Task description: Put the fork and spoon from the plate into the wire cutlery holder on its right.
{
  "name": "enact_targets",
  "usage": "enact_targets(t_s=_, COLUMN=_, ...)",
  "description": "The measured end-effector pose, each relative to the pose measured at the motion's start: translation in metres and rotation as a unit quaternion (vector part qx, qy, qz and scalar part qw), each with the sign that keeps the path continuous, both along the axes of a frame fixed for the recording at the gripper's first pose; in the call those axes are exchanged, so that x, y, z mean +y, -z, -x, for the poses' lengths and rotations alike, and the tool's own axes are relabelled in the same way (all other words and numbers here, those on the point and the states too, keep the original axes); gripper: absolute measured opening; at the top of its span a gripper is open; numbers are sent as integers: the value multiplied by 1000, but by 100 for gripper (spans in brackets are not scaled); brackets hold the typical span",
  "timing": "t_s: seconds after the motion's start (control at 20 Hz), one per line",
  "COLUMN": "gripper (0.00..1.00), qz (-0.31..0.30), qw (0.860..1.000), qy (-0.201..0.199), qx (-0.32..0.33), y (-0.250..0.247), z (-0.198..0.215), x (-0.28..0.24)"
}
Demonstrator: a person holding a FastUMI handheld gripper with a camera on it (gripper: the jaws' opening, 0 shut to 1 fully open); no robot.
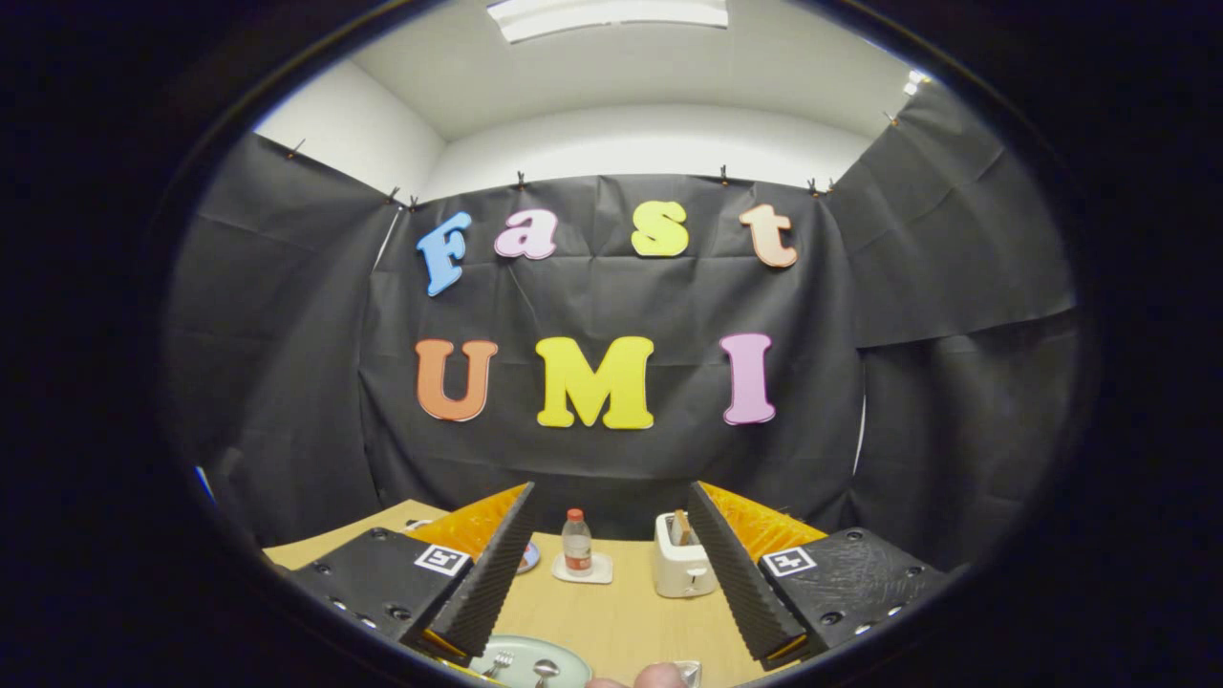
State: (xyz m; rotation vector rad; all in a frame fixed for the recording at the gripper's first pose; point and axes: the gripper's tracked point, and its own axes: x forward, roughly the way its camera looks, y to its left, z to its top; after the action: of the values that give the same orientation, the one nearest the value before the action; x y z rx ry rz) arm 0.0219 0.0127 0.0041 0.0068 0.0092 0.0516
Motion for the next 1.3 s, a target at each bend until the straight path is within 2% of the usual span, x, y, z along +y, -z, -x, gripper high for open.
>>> enact_targets(t_s=0.3, gripper=95, qz=15, qw=998, qy=-16, qx=52, y=31, z=-1, x=5)
enact_targets(t_s=0.6, gripper=95, qz=13, qw=988, qy=-36, qx=148, y=99, z=4, x=25)
enact_targets(t_s=0.9, gripper=95, qz=47, qw=965, qy=-60, qx=252, y=183, z=13, x=59)
enact_targets(t_s=1.3, gripper=95, qz=50, qw=925, qy=-38, qx=375, y=299, z=42, x=79)
